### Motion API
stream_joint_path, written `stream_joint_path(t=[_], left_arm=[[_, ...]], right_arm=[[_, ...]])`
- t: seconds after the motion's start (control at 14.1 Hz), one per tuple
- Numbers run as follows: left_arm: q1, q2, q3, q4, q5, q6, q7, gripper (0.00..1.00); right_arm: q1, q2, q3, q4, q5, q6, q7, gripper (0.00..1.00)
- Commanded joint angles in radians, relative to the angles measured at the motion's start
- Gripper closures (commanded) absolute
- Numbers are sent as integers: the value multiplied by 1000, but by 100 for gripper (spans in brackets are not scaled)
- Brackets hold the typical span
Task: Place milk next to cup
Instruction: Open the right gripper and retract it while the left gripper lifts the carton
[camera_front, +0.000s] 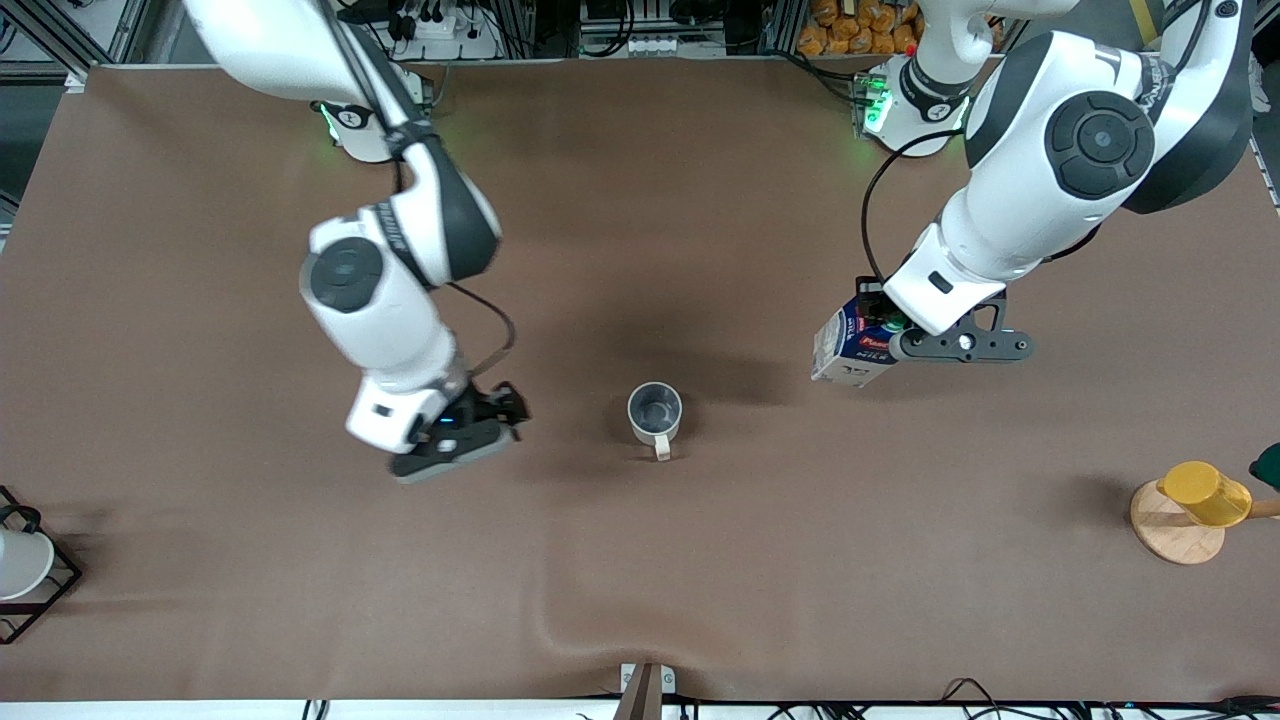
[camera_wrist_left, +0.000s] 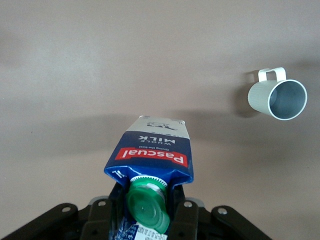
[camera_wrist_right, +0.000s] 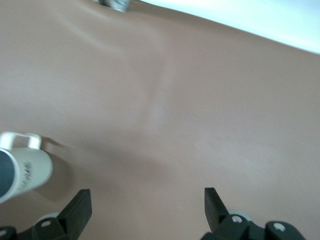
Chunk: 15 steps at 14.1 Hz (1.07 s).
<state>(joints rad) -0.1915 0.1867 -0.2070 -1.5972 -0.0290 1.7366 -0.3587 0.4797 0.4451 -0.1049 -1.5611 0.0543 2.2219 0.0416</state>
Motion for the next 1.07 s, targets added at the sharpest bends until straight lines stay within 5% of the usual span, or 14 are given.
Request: stream_joint_path(t=[0.0, 0.21, 0.57, 0.99], left_arm=[[-9, 8, -9, 31, -9, -12, -19, 88], [-22, 42, -11, 81, -16, -12, -90, 88], [-57, 50, -11, 91, -12, -20, -105, 88], [-149, 98, -9, 89, 0, -19, -247, 89]], right_arm=[[-96, -182, 21, -135, 6, -149, -2, 0], [-231, -294, 34, -135, 6, -339, -18, 0], [-430, -411, 39, -134, 6, -453, -166, 0], [-486, -499, 48, -128, -5, -579, -12, 0]])
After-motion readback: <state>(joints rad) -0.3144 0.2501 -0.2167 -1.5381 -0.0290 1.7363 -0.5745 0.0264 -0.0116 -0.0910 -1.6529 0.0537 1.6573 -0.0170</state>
